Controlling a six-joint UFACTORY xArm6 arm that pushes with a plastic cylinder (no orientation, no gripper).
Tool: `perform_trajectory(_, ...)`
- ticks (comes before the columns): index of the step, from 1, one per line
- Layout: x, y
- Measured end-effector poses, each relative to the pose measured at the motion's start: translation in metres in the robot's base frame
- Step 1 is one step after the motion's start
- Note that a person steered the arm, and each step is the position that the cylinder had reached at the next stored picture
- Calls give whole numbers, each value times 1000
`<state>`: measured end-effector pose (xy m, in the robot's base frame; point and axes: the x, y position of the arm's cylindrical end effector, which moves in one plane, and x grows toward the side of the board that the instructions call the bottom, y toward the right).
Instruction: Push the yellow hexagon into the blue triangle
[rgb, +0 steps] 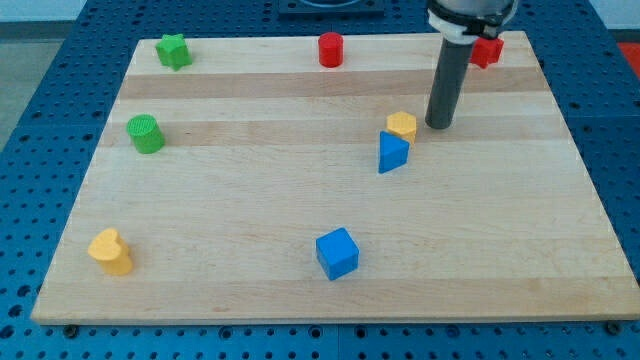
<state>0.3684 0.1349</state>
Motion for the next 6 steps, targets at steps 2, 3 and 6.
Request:
perform_trajectory(2, -1, -15)
perform_trajectory(3, -1, -31)
perform_trajectory(6, 0, -47)
